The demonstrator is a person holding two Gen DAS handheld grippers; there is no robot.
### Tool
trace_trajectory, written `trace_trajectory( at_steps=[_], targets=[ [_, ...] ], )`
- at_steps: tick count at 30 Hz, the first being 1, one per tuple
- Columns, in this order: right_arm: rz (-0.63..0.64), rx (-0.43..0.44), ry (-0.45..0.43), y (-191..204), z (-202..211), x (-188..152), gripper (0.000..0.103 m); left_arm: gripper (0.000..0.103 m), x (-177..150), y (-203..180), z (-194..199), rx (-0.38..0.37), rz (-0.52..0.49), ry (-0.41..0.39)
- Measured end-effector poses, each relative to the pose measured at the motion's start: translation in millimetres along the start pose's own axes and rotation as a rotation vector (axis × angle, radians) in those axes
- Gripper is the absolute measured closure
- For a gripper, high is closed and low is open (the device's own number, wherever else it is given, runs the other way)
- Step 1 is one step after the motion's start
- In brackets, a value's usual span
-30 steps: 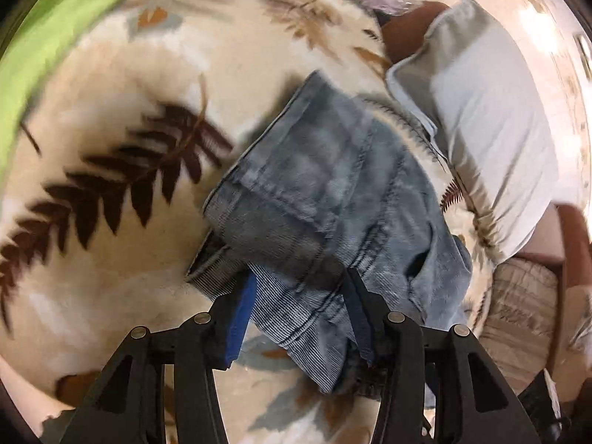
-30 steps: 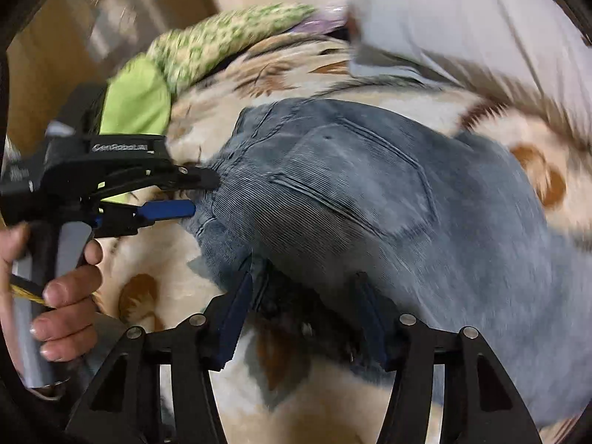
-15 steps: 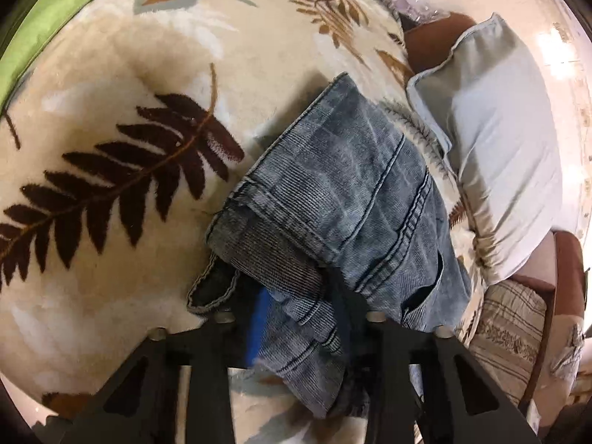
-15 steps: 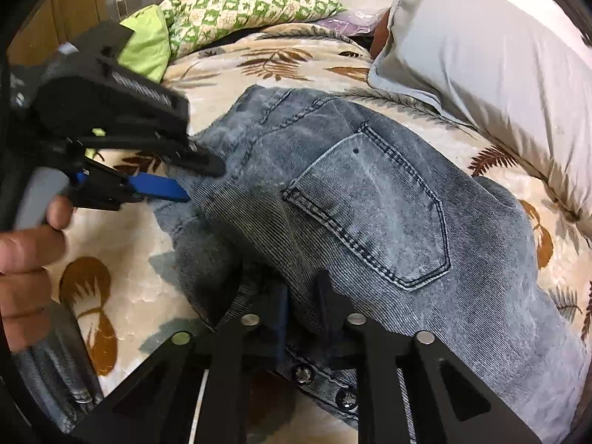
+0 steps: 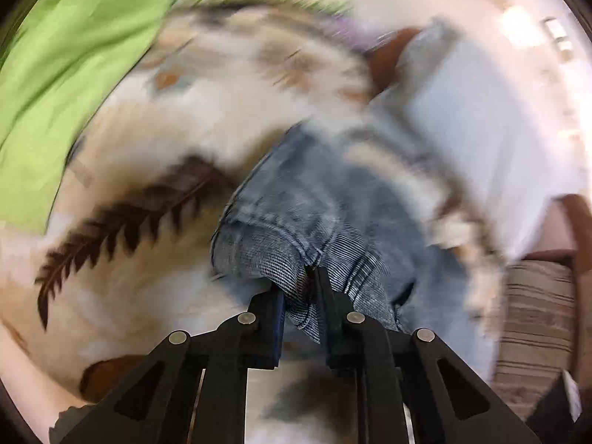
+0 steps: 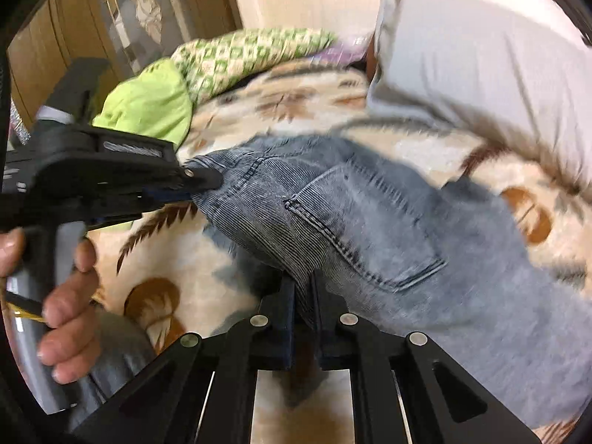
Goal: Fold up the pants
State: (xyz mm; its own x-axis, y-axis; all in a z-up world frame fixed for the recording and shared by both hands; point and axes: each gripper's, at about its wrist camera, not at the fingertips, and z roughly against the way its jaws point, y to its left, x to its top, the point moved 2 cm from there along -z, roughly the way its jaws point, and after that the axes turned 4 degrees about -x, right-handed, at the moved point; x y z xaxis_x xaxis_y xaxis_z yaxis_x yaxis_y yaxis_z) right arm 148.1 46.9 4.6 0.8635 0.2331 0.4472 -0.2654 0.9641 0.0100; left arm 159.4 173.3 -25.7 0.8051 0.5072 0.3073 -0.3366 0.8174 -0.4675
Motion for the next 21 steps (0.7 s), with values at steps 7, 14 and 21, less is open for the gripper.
trace_trajectory(
  at_steps=[7, 14, 21],
  targets=[
    [-0.131, 0.018, 0.001, -8, -11, -19, 0.068, 0.071, -4, -2, -14, 0.076, -0.060, 0.002],
    [-0.300, -0.016, -0.112, -52, 66, -55, 0.037, 0.060, -42, -39, 23, 0.132, -0.226, -0.114],
    [-0.552, -0.155, -0.194, -143, 120, -84, 0.027, 0.039, -134, -107, 71, 0.064, -0.547, -0.227]
  ],
)
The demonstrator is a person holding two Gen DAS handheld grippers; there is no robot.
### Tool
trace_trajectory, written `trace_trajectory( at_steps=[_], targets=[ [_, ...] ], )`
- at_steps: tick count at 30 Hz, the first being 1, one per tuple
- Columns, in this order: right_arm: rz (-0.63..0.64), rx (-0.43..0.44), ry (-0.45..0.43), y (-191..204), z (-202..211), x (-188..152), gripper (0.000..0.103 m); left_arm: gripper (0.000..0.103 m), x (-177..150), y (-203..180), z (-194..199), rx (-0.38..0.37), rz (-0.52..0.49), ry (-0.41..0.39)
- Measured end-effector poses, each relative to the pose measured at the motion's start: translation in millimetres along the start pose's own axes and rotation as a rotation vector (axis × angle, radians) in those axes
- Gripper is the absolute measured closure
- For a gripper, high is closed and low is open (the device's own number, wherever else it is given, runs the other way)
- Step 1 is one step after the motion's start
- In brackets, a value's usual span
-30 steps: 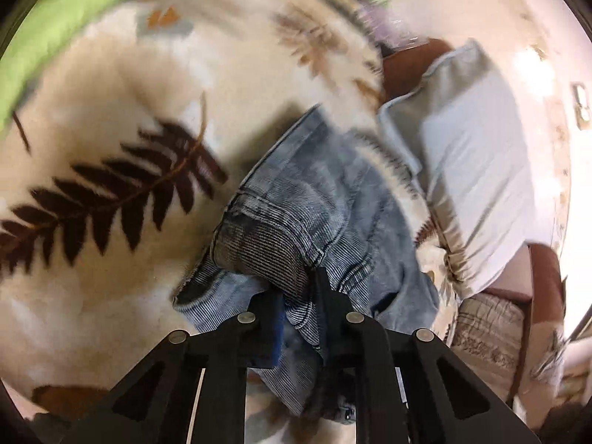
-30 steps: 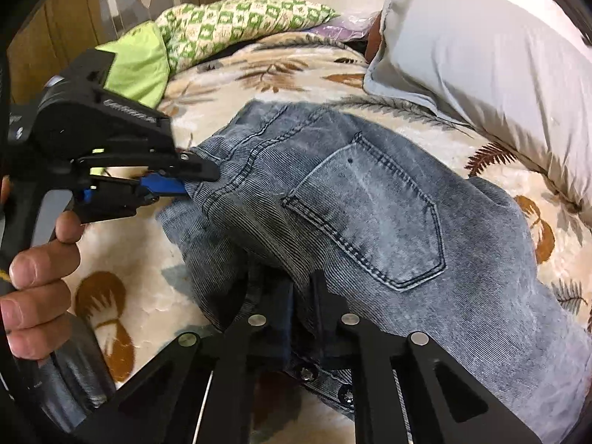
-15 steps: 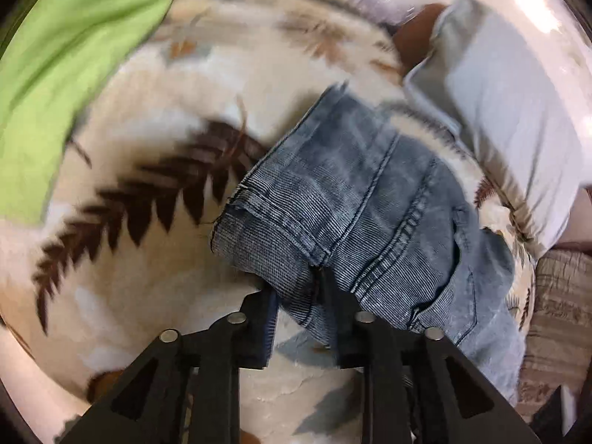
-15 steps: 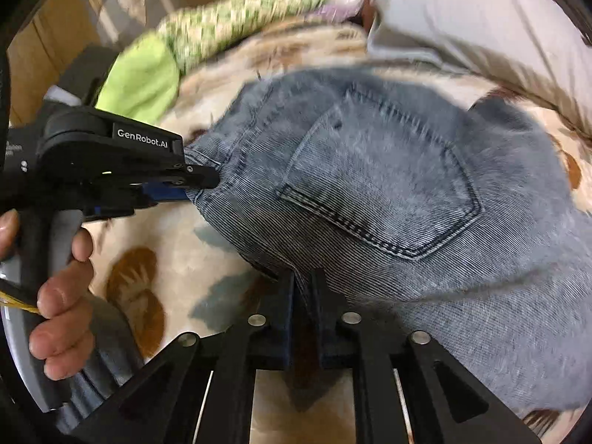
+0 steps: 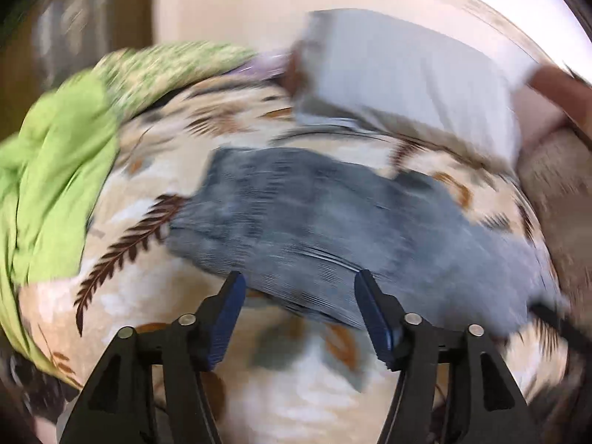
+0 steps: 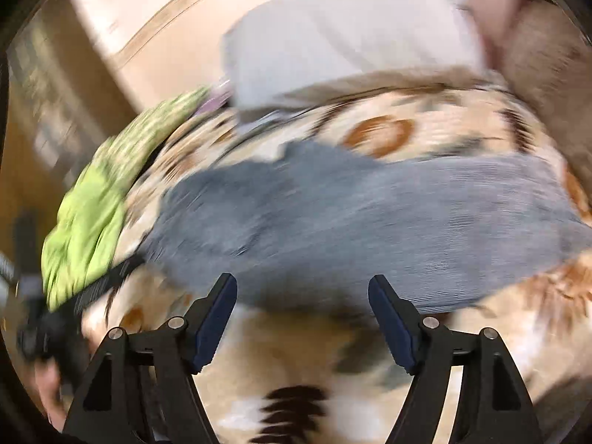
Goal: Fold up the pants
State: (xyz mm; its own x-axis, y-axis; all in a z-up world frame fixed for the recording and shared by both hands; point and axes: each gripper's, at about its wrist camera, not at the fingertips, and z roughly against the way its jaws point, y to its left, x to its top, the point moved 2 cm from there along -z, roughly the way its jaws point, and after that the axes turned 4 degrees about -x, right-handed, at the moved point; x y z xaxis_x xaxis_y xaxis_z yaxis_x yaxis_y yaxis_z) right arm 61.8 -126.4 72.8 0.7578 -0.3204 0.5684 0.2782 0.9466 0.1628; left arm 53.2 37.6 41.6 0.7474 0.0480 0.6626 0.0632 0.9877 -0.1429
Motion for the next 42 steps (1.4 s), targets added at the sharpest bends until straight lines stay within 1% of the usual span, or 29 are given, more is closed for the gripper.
trace_trajectory(
  at_steps=[2, 5, 7, 10, 11, 14, 16, 18, 20, 22, 25, 26, 28, 30, 34, 36, 37, 38, 40, 41, 42],
  targets=[
    [-0.054, -0.002, -0.018, -23, 10, 9, 0.027, 0.039, -8, -28, 14, -0.019, -0.065, -0.005],
    [-0.070, -0.008, -0.037, -49, 23, 22, 0.027, 0.039, -11, -55, 28, -0.073, -0.112, 0.009],
    [-0.090, -0.003, -0.041, -69, 31, 27, 0.027, 0.039, -8, -74, 36, -0.104, -0.130, 0.015],
    [-0.119, 0.029, -0.001, -98, 41, 32, 0.027, 0.039, 5, -93, 40, -0.129, -0.152, 0.011],
    [-0.129, 0.027, -0.008, -108, 45, 35, 0.027, 0.039, 8, -104, 40, -0.141, -0.166, 0.016],
    [-0.173, 0.013, -0.025, -142, 58, 44, 0.027, 0.039, 14, -129, 28, -0.165, -0.200, 0.037],
    [-0.199, -0.002, -0.045, -161, 62, 50, 0.027, 0.039, 15, -148, 21, -0.138, -0.247, 0.026],
    [-0.210, -0.032, -0.071, -180, 63, 54, 0.027, 0.039, 12, -169, 12, -0.150, -0.290, 0.042],
    [-0.222, -0.045, -0.074, -195, 58, 56, 0.027, 0.039, 7, -191, -1, -0.170, -0.350, 0.073],
    [-0.251, -0.050, -0.068, -210, 51, 54, 0.027, 0.039, -2, -215, -11, -0.166, -0.429, 0.084],
    [-0.299, -0.100, -0.065, -228, 42, 46, 0.028, 0.039, -18, -245, -27, -0.183, -0.541, 0.103],
    [-0.324, -0.105, -0.056, -234, 40, 44, 0.028, 0.039, -25, -255, -32, -0.203, -0.572, 0.125],
    [-0.369, -0.098, -0.083, -248, 46, 45, 0.029, 0.039, -34, -268, -43, -0.246, -0.604, 0.160],
    [-0.401, -0.115, -0.087, -260, 49, 46, 0.029, 0.041, -40, -281, -49, -0.297, -0.630, 0.182],
    [-0.502, -0.089, -0.064, -289, 47, 39, 0.029, 0.042, -48, -310, -65, -0.386, -0.716, 0.222],
    [-0.547, -0.050, -0.053, -298, 43, 35, 0.029, 0.047, -51, -325, -77, -0.403, -0.760, 0.242],
    [-0.562, -0.044, -0.048, -301, 42, 34, 0.029, 0.048, -53, -334, -83, -0.409, -0.788, 0.258],
    [-0.576, -0.042, -0.031, -304, 38, 32, 0.029, 0.048, -56, -342, -89, -0.410, -0.821, 0.273],
    [-0.598, -0.013, -0.001, -308, 29, 32, 0.029, 0.049, -63, -355, -101, -0.377, -0.885, 0.278],
    [-0.605, -0.009, 0.014, -310, 26, 31, 0.029, 0.050, -64, -360, -108, -0.363, -0.900, 0.281],
    [-0.613, -0.004, 0.034, -311, 21, 31, 0.029, 0.051, -63, -363, -112, -0.365, -0.886, 0.271]
  ],
)
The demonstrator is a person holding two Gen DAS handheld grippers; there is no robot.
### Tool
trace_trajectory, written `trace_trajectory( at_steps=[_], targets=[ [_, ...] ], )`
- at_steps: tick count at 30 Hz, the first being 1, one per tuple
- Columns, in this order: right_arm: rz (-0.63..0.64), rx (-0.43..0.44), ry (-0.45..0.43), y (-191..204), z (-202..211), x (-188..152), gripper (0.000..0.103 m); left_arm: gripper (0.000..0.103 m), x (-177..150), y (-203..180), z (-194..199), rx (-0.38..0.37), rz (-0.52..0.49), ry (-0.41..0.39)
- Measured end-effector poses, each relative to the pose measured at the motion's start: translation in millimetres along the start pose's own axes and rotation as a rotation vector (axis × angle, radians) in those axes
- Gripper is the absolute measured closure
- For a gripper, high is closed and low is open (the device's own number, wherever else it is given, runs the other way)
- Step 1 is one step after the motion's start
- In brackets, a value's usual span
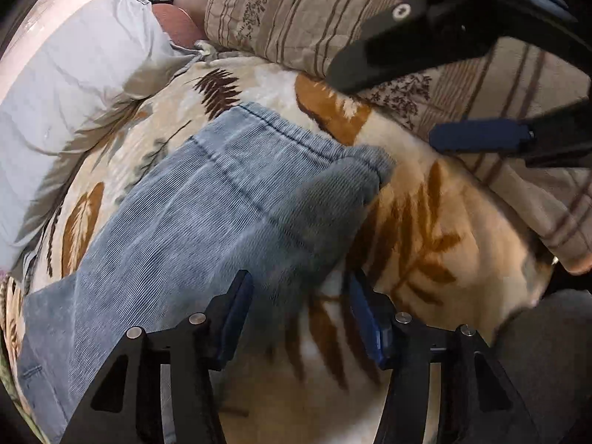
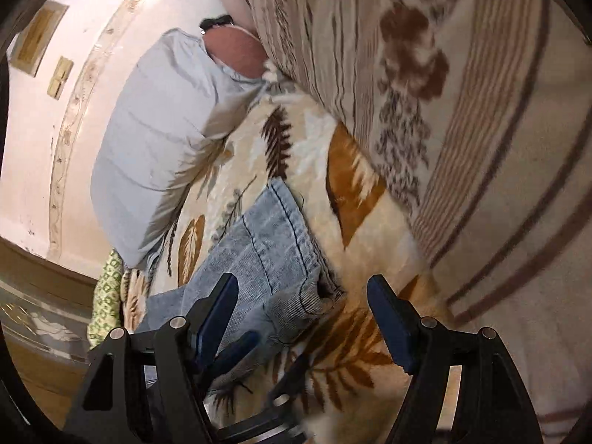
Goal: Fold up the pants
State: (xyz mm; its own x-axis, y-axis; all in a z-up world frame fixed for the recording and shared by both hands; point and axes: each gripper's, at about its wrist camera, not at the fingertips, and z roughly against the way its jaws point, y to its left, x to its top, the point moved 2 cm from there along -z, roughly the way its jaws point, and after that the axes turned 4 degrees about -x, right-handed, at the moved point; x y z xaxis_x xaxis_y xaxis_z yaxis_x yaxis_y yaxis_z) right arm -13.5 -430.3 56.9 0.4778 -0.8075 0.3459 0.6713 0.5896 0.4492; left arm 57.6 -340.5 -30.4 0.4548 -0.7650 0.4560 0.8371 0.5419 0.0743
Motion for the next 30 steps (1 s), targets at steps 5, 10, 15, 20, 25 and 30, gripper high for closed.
trace_trajectory(
  at_steps=[5, 10, 15, 20, 25, 30],
  targets=[
    [-0.031, 0.016, 0.096, 0, -25, 6, 0.029, 0.075, 7, 21, -9, -0.061, 0.141, -0.047],
    [-0.087, 0.018, 0.215, -3, -53, 8, 0.029, 0.084, 5, 33, -9, -0.102, 0.210, -0.068],
    [-0.134, 0.069, 0.238, -2, -65, 19, 0.039, 0.085, 5, 49, -11, -0.174, 0.276, -0.077],
    [-0.125, 0.088, 0.273, -5, -80, 17, 0.078, 0.086, 1, 52, -6, -0.209, 0.308, -0.087],
    [-0.016, 0.160, 0.185, 20, -62, 19, 0.084, 0.089, -3, 58, 14, -0.243, 0.347, -0.138],
    [0.150, 0.220, 0.100, 75, -30, 14, 0.084, 0.091, -14, 74, 56, -0.261, 0.394, -0.232]
  ],
)
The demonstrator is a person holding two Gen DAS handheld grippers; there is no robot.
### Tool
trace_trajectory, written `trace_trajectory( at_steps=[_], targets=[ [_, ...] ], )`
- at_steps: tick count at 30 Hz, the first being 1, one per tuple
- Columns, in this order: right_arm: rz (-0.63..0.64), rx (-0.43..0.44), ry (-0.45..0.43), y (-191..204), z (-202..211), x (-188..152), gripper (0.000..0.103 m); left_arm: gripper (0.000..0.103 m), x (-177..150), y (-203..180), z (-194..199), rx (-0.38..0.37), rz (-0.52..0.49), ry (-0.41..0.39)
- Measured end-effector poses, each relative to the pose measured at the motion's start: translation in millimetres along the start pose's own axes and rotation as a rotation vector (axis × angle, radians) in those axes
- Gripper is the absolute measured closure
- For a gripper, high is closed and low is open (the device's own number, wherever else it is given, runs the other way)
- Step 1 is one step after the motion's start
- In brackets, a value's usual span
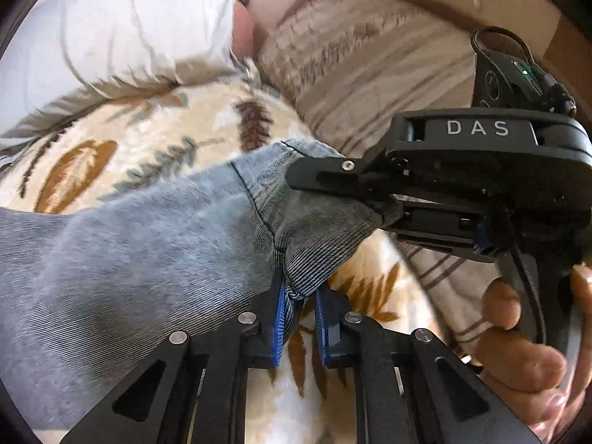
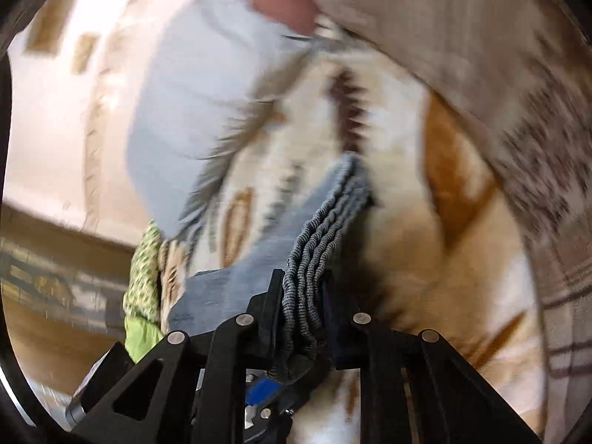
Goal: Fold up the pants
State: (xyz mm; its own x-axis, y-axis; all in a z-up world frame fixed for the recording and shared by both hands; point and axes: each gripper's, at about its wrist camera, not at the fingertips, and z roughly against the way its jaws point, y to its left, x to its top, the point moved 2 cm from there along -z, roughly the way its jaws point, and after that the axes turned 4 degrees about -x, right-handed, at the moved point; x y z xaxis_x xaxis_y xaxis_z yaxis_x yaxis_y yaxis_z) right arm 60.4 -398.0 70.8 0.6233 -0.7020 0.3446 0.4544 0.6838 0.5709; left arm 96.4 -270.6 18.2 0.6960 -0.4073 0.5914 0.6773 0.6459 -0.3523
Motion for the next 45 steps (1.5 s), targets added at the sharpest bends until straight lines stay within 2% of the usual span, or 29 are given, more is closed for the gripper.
trace_trajectory(
  at_steps=[4, 8, 10, 14, 16, 19, 22, 24, 26, 28, 30, 31, 32, 35, 38, 40, 42, 43, 45],
  targets=[
    [0.143, 0.036, -0.010, 61, 4, -8, 0.085, 0.091, -2, 21, 47, -0.023, 0.087, -0.098],
    [0.268, 0.094, 0.023, 118, -13, -25, 0.085, 0.090, -15, 52, 89, -0.015, 0.164, -0.173],
    [0.293, 0.123, 0.052, 136, -24, -33, 0.085, 0.090, -27, 75, 107, -0.014, 0.200, -0.189],
    [0.332, 0.149, 0.124, 162, -65, -58, 0.085, 0.087, -58, 114, 128, 0.016, 0.237, -0.171],
    [0.352, 0.158, 0.157, 172, -90, -71, 0.085, 0.081, -77, 135, 143, -0.002, 0.271, -0.147],
    [0.367, 0.159, 0.219, 176, -124, -89, 0.085, 0.070, -100, 169, 174, 0.002, 0.331, -0.180],
    [0.373, 0.147, 0.260, 174, -149, -106, 0.085, 0.058, -99, 214, 195, -0.029, 0.486, -0.231],
    [0.357, 0.136, 0.267, 167, -165, -115, 0.084, 0.044, -94, 243, 196, -0.022, 0.550, -0.229],
    [0.317, 0.121, 0.307, 155, -184, -126, 0.075, 0.041, -85, 267, 184, -0.068, 0.620, -0.211],
    [0.277, 0.123, 0.356, 149, -190, -132, 0.063, 0.041, -76, 288, 160, -0.111, 0.685, -0.149],
    [0.267, 0.119, 0.350, 149, -176, -131, 0.058, 0.042, -66, 300, 137, -0.154, 0.717, -0.094],
    [0.280, 0.099, 0.330, 149, -164, -129, 0.046, 0.042, -62, 300, 129, -0.160, 0.720, -0.077],
    [0.293, 0.074, 0.293, 148, -151, -125, 0.038, 0.042, -54, 301, 123, -0.169, 0.706, -0.069],
    [0.329, -0.050, 0.170, 132, -107, -108, 0.038, 0.042, -41, 279, 103, -0.154, 0.583, -0.041],
    [0.305, -0.183, 0.070, 108, -85, -92, 0.038, 0.046, -45, 262, 90, -0.033, 0.505, 0.002],
    [0.289, -0.237, 0.050, 96, -85, -84, 0.038, 0.054, -48, 261, 87, 0.018, 0.495, 0.013],
    [0.298, -0.334, 0.036, 87, -93, -82, 0.039, 0.076, -49, 263, 87, 0.063, 0.502, 0.012],
    [0.292, -0.361, 0.049, 82, -98, -83, 0.040, 0.079, -50, 264, 86, 0.073, 0.505, 0.010],
    [0.272, -0.340, 0.099, 74, -106, -87, 0.047, 0.085, -50, 267, 84, 0.095, 0.508, 0.019]
  ],
)
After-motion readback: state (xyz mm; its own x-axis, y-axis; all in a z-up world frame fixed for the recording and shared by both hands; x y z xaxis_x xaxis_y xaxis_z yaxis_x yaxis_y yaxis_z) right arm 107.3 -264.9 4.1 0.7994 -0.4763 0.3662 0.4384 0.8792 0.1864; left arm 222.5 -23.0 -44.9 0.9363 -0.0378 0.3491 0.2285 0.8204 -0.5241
